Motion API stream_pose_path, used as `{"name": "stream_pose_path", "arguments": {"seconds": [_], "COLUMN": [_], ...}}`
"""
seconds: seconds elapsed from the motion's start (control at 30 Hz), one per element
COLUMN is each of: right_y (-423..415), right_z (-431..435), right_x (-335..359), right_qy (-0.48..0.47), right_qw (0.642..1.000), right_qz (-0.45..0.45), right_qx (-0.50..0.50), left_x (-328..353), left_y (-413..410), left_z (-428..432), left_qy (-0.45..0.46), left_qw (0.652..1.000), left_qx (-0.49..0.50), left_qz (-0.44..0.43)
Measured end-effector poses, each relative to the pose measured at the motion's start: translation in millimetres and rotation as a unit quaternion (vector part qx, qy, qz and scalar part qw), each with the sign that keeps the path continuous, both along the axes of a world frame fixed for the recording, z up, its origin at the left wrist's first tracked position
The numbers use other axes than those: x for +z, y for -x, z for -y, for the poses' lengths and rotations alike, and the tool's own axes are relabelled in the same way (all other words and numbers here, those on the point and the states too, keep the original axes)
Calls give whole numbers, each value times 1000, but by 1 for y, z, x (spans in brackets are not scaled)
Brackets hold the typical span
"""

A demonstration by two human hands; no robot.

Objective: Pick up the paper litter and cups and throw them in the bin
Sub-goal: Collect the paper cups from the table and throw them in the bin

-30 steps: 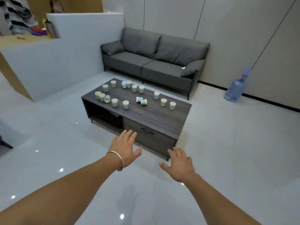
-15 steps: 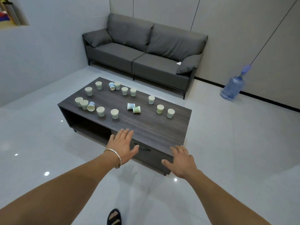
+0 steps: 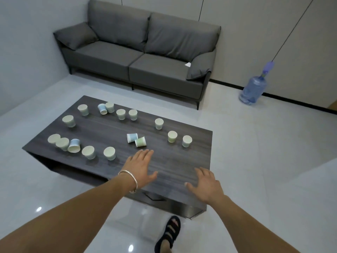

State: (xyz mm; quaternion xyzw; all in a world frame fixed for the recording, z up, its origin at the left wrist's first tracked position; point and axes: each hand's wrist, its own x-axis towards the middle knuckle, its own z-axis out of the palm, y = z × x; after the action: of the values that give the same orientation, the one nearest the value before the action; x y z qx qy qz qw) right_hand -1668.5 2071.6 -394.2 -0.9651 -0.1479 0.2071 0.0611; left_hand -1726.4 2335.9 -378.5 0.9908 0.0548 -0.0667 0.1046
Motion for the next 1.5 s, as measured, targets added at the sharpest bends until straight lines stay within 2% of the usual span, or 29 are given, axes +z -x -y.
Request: {"name": "stream_pose_path", "arguments": {"seconds": [0.2,0.37,0.6,0.73,0.93,1.1,1.2,1.3,1.5], "right_y": [-114,-192,-274,-314,-369,-377,-354,-320,-280], "right_z": [-27,-40,-64,-84,-109,-115,-120,-132,-162], "right_x": [-31,-56,-134,-188,-254,-283,-281,-267,-235], "right_qy": [5,15,29,41,60,79,65,48,-104], "right_qw": [999,999,995,991,989,988,989,986,968], "right_qz": [-41,-46,-66,-73,-65,-75,-60,-99,-187], "right_qx": [-3,-23,-71,-102,-122,-107,-116,-128,-129], "left_x": [-26,-53,-140,-190,-254,-285,-289,-287,-277], "left_y": [-91,-155,-221,-249,-262,-263,-267,-271,-279], "left_z": [-15,-21,-41,-52,-71,-74,-67,-54,-39], "left_qy": [20,61,120,155,221,231,232,242,306], "left_qw": [999,997,989,985,970,967,965,961,941], "left_qx": [20,47,42,33,70,40,28,18,31], "left_qz": [-40,-27,-75,-75,-73,-104,-117,-134,-140]}}
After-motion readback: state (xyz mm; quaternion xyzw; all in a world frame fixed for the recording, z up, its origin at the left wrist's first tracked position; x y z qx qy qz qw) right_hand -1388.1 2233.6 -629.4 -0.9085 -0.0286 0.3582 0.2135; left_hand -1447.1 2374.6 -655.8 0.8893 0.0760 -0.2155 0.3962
